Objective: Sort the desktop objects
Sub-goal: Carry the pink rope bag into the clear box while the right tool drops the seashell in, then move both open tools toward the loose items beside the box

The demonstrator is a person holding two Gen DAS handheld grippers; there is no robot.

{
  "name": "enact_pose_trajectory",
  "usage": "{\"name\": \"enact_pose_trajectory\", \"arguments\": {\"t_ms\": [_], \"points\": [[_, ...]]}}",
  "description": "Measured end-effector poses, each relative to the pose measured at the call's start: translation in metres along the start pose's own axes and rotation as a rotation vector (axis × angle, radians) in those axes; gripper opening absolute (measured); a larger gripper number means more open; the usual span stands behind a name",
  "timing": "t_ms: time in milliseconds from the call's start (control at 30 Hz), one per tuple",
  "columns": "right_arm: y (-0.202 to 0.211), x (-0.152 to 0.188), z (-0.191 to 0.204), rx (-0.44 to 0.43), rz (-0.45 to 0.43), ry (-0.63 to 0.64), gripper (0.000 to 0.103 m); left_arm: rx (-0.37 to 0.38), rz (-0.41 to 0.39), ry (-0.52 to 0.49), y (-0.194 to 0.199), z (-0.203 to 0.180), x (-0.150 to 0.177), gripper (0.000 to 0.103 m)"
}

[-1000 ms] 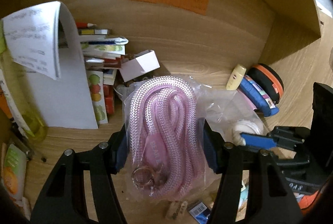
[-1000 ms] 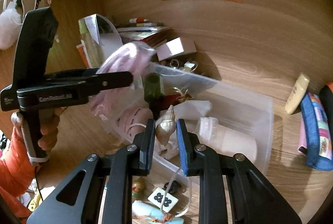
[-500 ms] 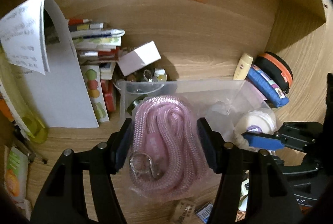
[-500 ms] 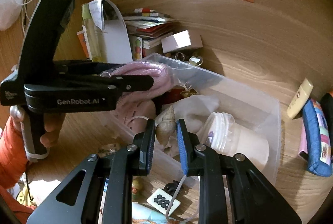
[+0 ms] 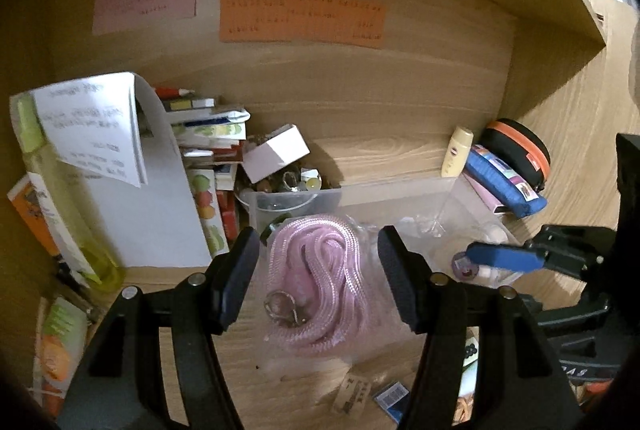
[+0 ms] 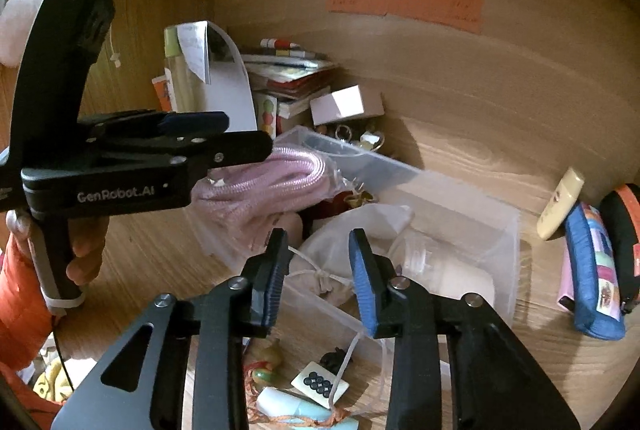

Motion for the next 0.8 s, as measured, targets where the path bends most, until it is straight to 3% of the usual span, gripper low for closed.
{"name": "enact_pose_trajectory", "arguments": {"t_ms": [333,400,600,800], "points": [[0.038,-0.006,-0.005,0.086,-0.041,0.008,0.077,-0.048,-0.014,-0.034,0.031,0.002,0.002,0.081],[0.045,-0.005,-0.007,0.084,-0.037,-0.002,0.079,-0.061,-0.019,-0.047,0.038,0.002,0.004,0.093],[0.064,0.004,-0.016,0.114,-0.006,-0.009,0.081,-0.086,-0.010,-0.080,0.057,0.002,0.014,0.094],[0.075,0.022,-0.025,0.116,0.040,-0.056,0.083,-0.099,0.059,-0.087,0.060,0.004,0.037,0.094]]}}
Point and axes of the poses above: each gripper's, at about its wrist camera, not at the fingertips, and y roughly against the way its jaws point, z to its left, x to its underside, the point moved 2 cm from there along -y, roughly the way its jaws point, and after that the axes turned 14 degrees about -z, right-handed, at the moved point
